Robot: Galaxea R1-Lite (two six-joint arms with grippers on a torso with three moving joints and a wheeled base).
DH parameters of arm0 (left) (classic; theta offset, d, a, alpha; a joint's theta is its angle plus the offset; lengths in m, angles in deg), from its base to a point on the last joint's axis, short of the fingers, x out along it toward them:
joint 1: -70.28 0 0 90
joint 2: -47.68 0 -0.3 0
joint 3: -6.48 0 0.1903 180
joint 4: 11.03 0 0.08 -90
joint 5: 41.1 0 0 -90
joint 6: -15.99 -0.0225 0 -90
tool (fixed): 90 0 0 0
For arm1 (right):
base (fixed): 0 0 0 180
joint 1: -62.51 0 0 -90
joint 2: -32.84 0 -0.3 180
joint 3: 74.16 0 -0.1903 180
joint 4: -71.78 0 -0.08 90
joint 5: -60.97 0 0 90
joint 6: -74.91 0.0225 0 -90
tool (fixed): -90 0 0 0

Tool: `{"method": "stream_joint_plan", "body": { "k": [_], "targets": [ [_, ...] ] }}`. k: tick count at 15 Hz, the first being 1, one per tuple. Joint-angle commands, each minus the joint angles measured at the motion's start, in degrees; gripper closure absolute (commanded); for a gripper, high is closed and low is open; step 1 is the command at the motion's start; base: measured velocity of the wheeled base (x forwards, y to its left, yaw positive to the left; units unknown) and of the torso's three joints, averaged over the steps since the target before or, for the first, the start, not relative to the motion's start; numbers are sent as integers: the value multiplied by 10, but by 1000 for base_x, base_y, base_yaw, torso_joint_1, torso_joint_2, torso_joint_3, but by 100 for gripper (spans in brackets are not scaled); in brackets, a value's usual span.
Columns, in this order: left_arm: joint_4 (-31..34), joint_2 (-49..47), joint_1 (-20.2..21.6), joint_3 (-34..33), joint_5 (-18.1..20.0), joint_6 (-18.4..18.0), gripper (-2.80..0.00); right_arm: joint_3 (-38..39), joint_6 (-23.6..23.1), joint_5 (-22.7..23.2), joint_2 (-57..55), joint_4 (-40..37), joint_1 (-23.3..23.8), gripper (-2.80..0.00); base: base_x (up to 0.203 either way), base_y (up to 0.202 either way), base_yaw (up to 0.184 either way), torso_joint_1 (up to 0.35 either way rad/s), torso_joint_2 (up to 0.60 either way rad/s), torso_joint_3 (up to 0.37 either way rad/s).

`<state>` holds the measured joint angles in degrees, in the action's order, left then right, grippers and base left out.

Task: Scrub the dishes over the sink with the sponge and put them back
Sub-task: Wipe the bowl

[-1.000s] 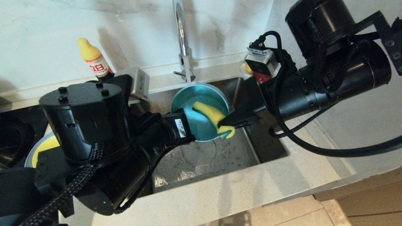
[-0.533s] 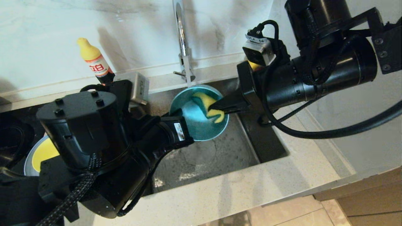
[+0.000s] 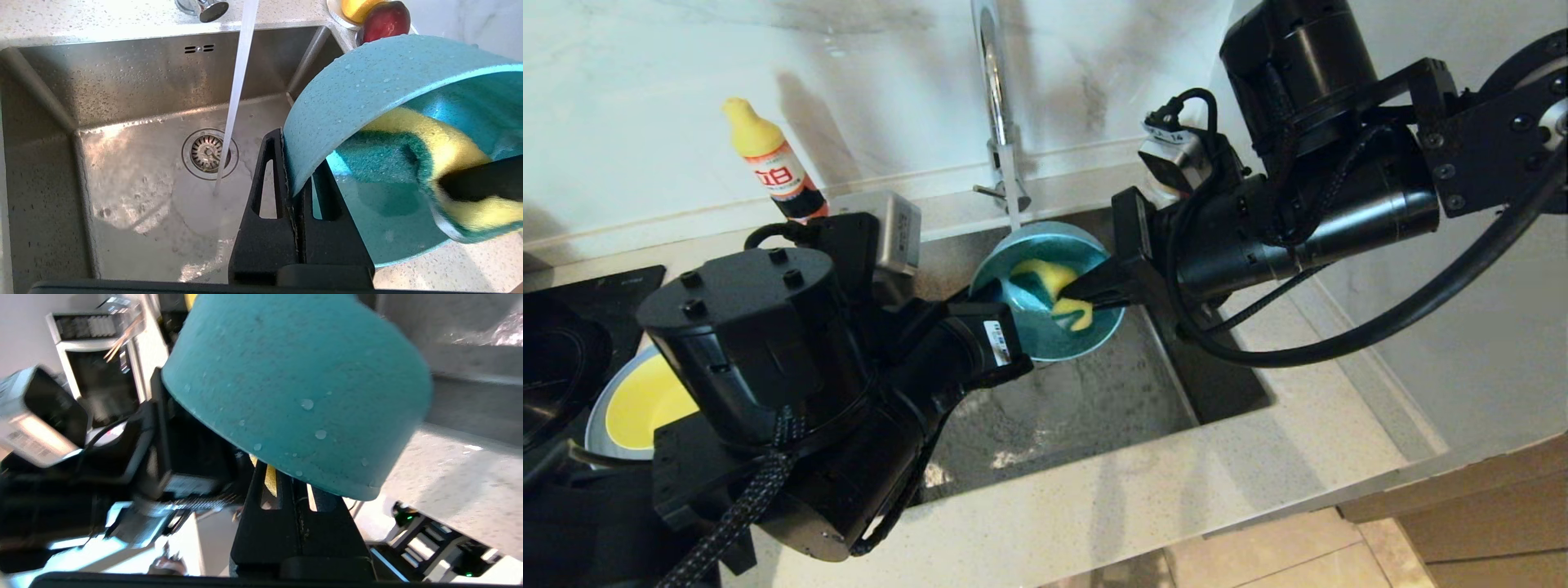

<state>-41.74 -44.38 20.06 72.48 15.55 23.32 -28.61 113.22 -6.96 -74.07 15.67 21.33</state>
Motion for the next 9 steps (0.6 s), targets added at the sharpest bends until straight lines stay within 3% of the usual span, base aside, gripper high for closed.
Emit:
{"method": "stream_joint_plan", "body": {
  "k": [1, 9],
  "targets": [
    [-3, 7, -1, -2, -1, 0, 0, 0, 2, -12, 0, -1, 2, 0, 0, 0, 0, 0, 0, 0],
    [-3, 8, -1, -19, -1, -5, 0, 0, 1, -15, 30, 7, 22, 0, 0, 0, 0, 0, 0, 0]
  ]
}}
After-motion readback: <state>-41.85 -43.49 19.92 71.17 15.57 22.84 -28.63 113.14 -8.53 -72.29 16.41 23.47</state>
